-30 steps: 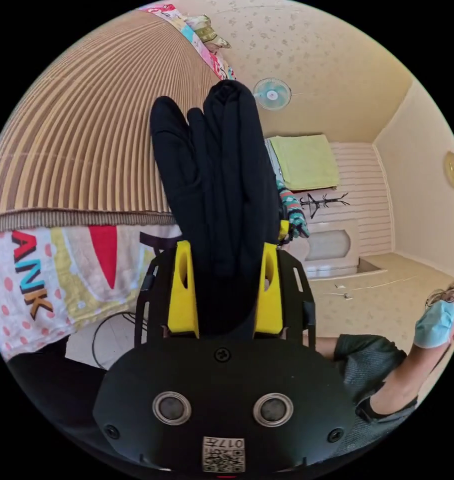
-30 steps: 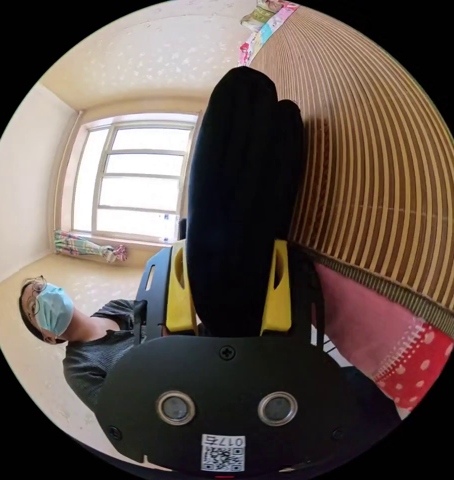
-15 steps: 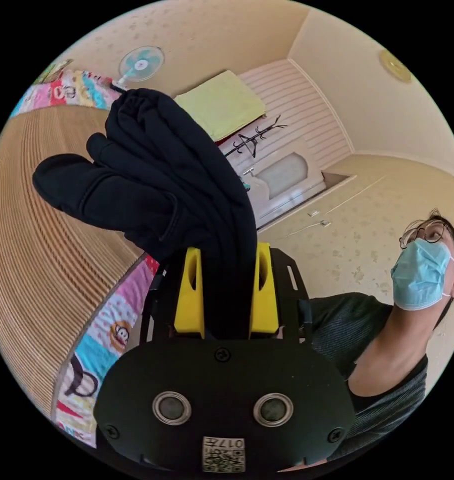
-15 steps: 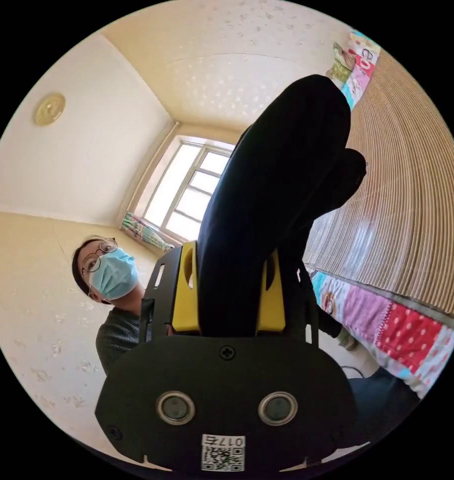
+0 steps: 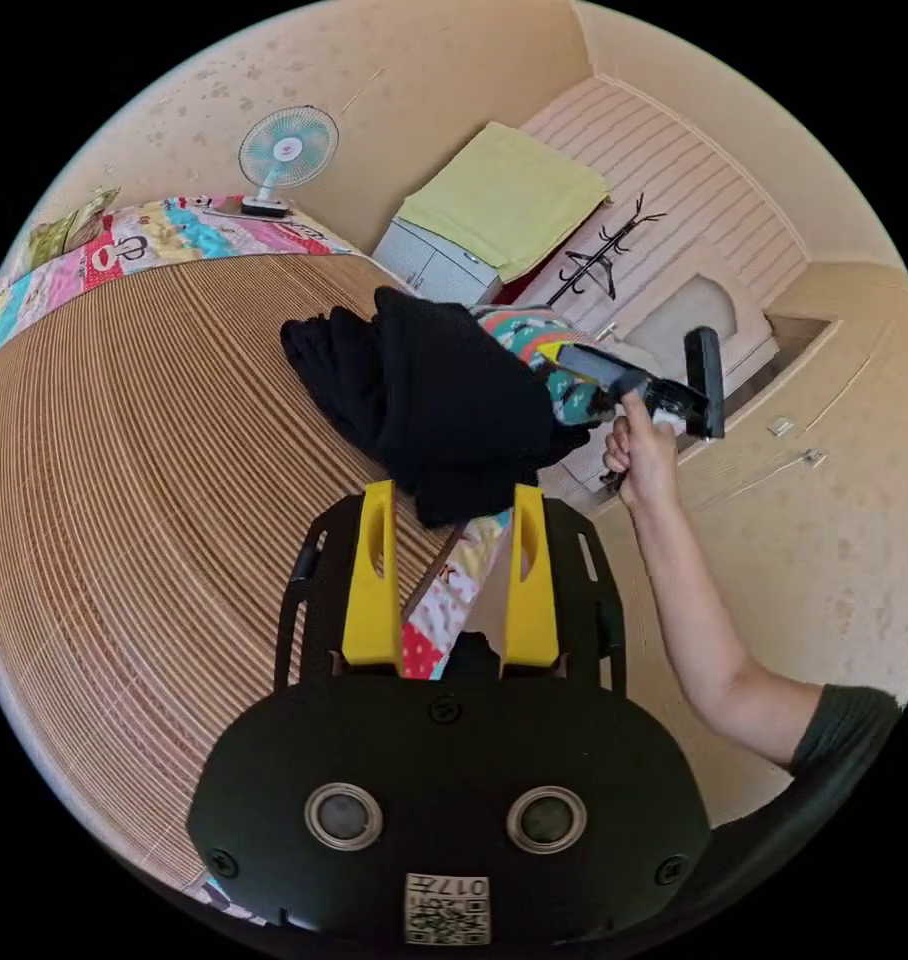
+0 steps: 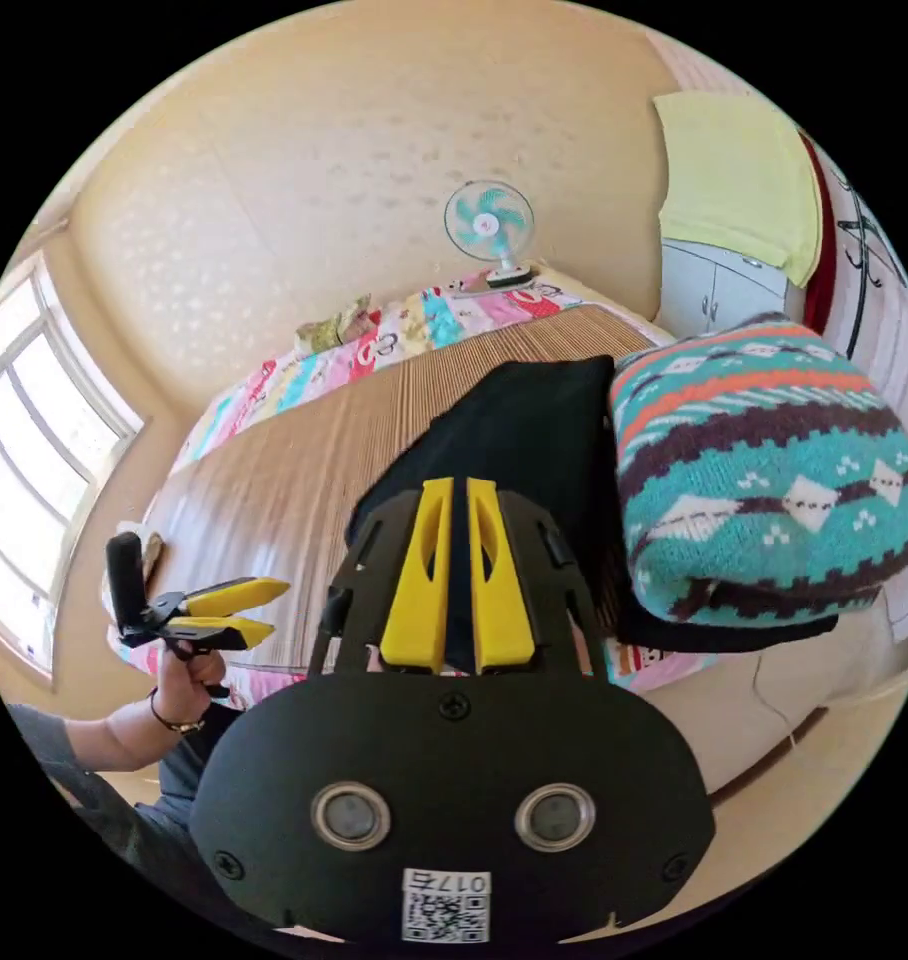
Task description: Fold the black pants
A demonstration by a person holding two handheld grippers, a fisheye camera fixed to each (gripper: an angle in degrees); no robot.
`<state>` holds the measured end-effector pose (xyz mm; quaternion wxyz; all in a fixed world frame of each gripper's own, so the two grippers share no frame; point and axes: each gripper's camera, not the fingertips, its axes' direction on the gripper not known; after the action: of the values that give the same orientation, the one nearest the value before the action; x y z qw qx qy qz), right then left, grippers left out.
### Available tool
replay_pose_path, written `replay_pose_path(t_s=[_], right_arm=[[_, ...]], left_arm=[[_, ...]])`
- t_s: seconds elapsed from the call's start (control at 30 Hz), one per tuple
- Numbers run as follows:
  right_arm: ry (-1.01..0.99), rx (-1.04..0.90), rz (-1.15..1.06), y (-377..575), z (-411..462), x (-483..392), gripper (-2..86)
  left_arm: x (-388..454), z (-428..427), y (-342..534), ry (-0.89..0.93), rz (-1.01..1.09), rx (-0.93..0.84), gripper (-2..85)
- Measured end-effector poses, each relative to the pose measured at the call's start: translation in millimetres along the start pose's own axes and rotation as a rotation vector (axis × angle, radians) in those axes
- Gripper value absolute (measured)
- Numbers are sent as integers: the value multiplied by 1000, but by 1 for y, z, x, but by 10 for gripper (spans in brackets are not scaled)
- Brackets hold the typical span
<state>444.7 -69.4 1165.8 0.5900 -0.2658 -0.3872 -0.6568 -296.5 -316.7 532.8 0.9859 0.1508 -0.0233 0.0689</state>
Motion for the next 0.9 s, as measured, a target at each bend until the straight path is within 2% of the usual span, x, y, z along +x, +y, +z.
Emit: replay_pose_path(t_s=[0.07, 0.13, 0.23, 0.27, 0.33, 0.4, 0.43, 0.47, 0.57, 0.73, 0.83, 0.9], right_arm=[[188, -200, -39, 16, 71, -3, 14], [207, -222, 5, 26, 85, 3, 11], [140, -144, 191, 32, 53, -1, 11], [144, -68, 221, 39, 34, -20, 14], [176, 78, 199, 54, 10, -68, 23], [138, 159, 84, 69, 5, -127, 48], [91, 164, -11, 76, 14, -169, 79], [52, 133, -106, 80, 32, -211, 156], [39, -25, -201, 83, 103, -297, 245], [91, -160, -200, 101, 204, -377, 291], [104, -229, -156, 110, 242, -392, 302], [89, -270, -128, 116, 261, -391, 301]], left_arm=[[-3, 1, 38, -69, 26, -26, 136], [-16, -9, 75, -133, 0, -47, 135], [-52, -49, 129, -268, -118, -43, 136], [-66, -71, 147, -374, -182, -18, 136], [-84, -105, 170, -555, -259, 31, 150], [-108, -132, 184, -731, -357, 46, 222], [-116, -135, 184, -762, -388, 36, 246], [-129, -140, 183, -798, -440, 25, 275], [-151, -144, 177, -828, -510, 63, 313], [-182, -133, 166, -906, -655, 72, 372], [-199, -119, 170, -865, -728, 68, 375], [-190, -102, 166, -963, -700, 52, 359]])
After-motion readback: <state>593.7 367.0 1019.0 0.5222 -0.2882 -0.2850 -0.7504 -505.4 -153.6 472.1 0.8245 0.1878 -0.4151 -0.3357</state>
